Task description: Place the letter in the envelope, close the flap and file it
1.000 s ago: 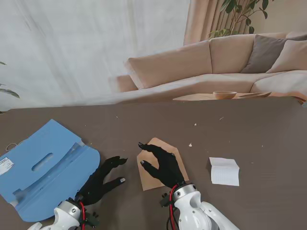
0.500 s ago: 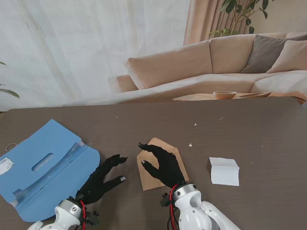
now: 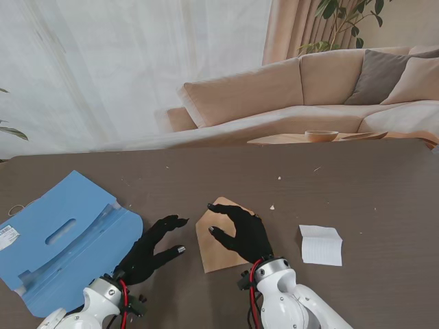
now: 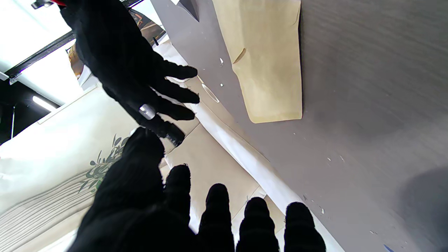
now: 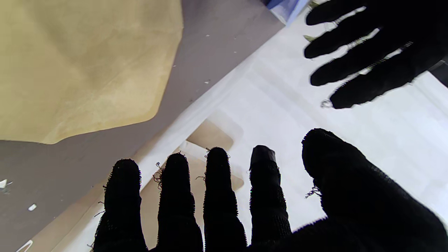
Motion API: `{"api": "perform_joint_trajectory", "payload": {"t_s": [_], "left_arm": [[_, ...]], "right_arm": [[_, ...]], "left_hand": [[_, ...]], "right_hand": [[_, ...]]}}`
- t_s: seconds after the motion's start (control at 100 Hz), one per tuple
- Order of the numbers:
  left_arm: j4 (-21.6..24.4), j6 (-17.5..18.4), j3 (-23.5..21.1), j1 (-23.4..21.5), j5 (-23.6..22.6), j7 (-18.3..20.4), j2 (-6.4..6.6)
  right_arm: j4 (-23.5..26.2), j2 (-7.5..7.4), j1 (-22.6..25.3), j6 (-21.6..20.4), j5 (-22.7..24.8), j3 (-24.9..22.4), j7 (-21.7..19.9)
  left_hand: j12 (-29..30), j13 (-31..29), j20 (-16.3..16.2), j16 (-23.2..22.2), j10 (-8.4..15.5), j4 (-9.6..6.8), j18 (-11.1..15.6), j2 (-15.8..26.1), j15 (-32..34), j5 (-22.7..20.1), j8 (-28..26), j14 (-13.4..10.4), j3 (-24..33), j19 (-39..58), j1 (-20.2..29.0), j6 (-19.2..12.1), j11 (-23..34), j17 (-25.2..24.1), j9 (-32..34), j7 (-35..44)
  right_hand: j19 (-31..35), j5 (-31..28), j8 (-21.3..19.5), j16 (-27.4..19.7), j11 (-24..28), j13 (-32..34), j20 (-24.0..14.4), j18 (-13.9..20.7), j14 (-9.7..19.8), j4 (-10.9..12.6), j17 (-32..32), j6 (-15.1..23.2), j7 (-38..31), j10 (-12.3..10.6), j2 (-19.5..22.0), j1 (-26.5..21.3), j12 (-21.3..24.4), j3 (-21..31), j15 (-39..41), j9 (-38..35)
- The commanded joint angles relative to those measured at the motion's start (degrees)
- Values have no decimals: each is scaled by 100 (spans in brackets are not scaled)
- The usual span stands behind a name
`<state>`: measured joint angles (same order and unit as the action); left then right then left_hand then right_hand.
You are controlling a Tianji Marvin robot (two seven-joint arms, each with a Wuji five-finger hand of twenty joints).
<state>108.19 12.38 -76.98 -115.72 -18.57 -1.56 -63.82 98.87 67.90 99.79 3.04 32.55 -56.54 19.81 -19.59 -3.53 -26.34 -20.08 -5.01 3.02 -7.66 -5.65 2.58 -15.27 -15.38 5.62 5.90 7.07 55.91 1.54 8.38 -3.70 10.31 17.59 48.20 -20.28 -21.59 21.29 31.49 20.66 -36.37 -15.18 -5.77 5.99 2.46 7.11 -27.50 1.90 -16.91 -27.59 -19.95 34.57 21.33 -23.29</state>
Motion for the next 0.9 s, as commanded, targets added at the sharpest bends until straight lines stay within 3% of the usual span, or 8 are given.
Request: {"api": "perform_joint_trajectory", "payload": {"t_s": [0.0,0.23,0.45,0.75,0.89], "left_arm": [[40,-3,8,-6,33,72,-32],[16,137,-59,-31,158,183,-15],[-50,224,-100,-26,251,243,-8],[-158,157,-73,93,370,303,-9],[-167,142,-76,110,401,335,-5]], "right_arm": [[-54,-60,-161,124,30,-73,-167],[-563,-191,-892,526,320,-167,-819],[-1458,-281,-1844,605,538,183,-1316],[-2657,-207,-2796,475,384,926,-1387],[-3036,-158,-3115,450,317,1241,-1392]], "left_hand": [[-96,176,-136,-149,64,-141,93,8,54,152,-36,-38,123,60,142,-26,133,-60,-72,79],[-112,178,-200,-200,43,-133,83,-10,40,124,-38,-33,191,42,113,-20,164,-66,-58,78],[-109,177,-226,-211,45,-126,83,-20,25,94,-35,-30,241,18,85,-21,186,-62,-52,66],[-99,173,-244,-206,44,-119,84,-30,13,98,-35,-37,309,-9,58,-26,188,-55,-57,50],[-97,175,-252,-208,50,-115,82,-38,14,104,-36,-32,330,-15,44,-33,189,-53,-55,47]], "right_hand": [[156,-114,-94,82,3,157,-105,-19,-144,-99,44,-44,-58,-2,-76,26,-9,101,89,-139],[345,-74,-149,61,6,203,-55,-1,-125,60,103,-46,-65,-49,-261,33,27,643,148,-104],[514,59,-182,71,169,139,-18,71,-52,-37,151,-37,-97,-59,-510,104,-17,964,220,77],[642,12,-184,123,366,64,-20,109,-27,-111,175,-137,-114,-7,-625,151,-125,1103,349,187],[635,91,-49,150,509,-300,0,222,56,-217,25,-345,65,36,-736,185,-255,1168,388,677]]}}
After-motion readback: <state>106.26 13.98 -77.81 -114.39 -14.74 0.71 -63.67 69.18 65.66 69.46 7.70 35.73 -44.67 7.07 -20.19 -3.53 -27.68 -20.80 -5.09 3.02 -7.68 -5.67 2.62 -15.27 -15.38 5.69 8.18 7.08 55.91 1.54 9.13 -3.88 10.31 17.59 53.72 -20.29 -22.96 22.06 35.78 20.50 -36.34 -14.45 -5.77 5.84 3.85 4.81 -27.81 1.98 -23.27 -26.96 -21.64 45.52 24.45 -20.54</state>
